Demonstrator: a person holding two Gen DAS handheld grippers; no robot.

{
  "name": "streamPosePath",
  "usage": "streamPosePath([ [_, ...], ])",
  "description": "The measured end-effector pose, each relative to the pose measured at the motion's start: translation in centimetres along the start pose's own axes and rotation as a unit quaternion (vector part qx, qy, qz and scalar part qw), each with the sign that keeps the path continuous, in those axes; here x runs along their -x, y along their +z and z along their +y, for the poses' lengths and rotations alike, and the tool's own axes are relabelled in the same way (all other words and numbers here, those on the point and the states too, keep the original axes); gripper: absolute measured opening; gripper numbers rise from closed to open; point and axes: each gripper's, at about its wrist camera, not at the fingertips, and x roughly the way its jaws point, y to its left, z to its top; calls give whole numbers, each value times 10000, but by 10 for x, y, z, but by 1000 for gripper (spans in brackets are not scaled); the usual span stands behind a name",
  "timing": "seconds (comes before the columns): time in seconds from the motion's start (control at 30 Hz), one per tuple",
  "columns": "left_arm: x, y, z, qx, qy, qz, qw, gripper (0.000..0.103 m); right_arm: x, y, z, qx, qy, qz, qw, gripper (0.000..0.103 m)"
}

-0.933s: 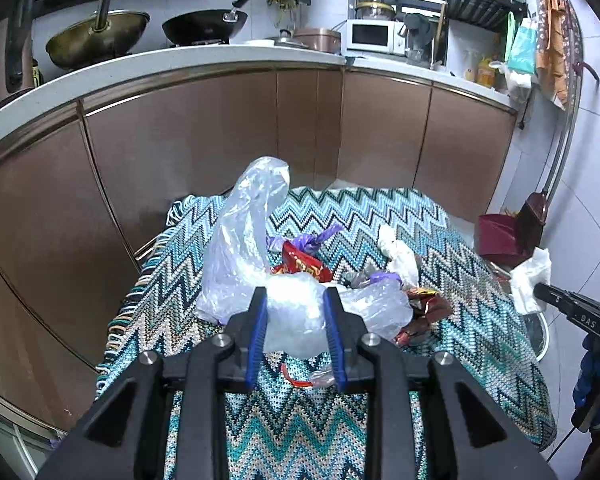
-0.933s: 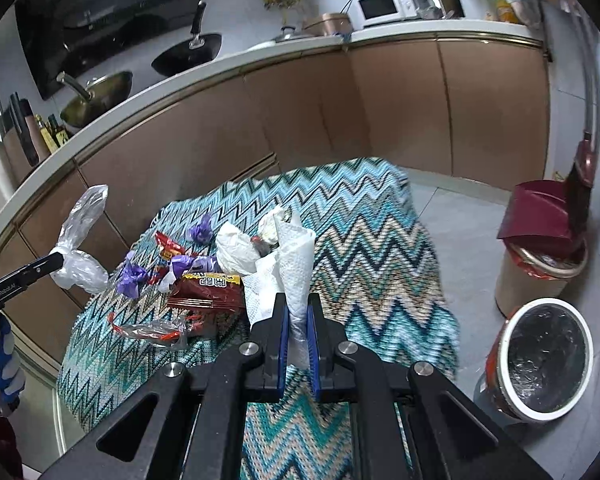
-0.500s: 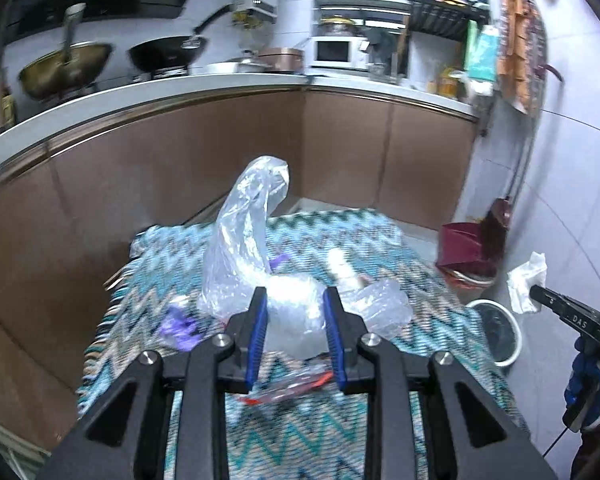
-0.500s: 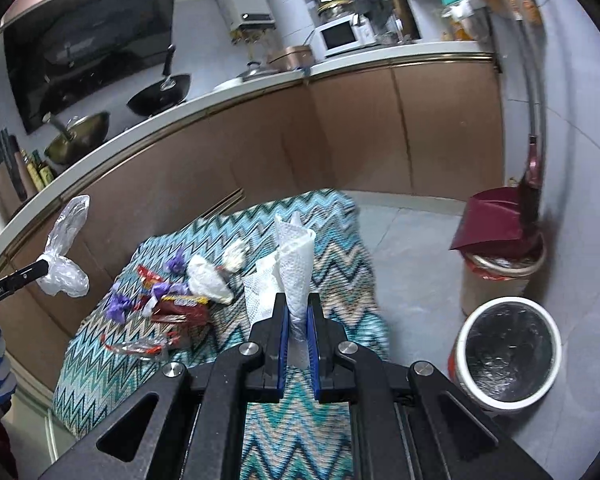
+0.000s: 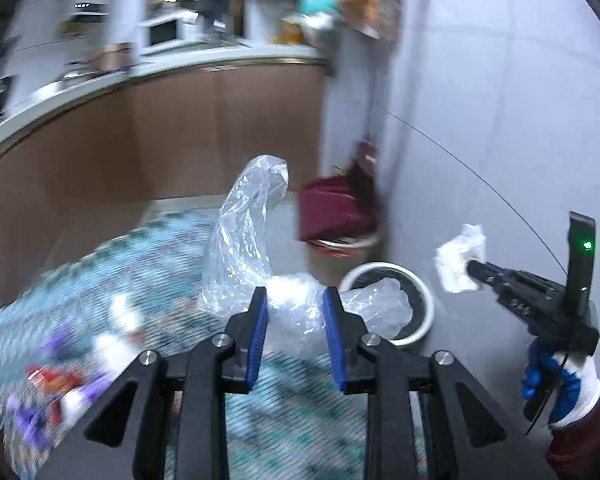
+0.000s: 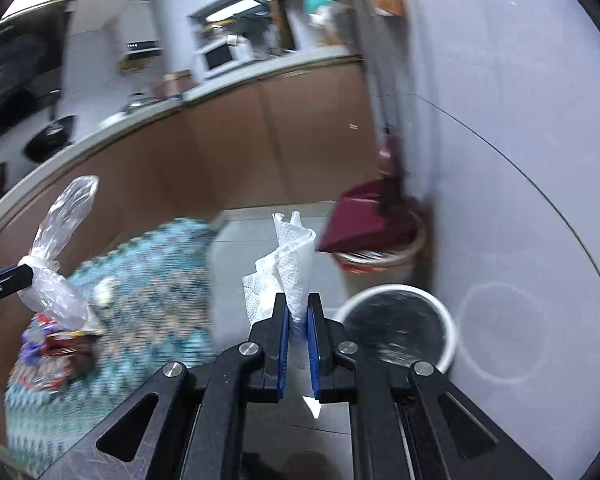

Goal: Collect trash
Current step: 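Carry both items to the white bin and open both tools to drop them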

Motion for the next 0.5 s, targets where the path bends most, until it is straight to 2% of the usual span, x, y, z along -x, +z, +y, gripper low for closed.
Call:
streamPosePath([
  [0.1,-59,18,-40,-314,-352,326,9984,26,-17,-2,-22,-87,-382,111,9992,9],
  [0.2,-107,28,-66,-388,-595,590,9957,26,-38,-2,-41,-124,-690,215,9973,9],
  [0.3,-168,36,-89,-309,-791,933,9920,26,-61,-1,-58,-175,-920,301,9952,9],
  [0.5,-259,39,-104,105,-1062,1521,9826,28,-103,-1,-83,-322,-1134,489,9918,10],
])
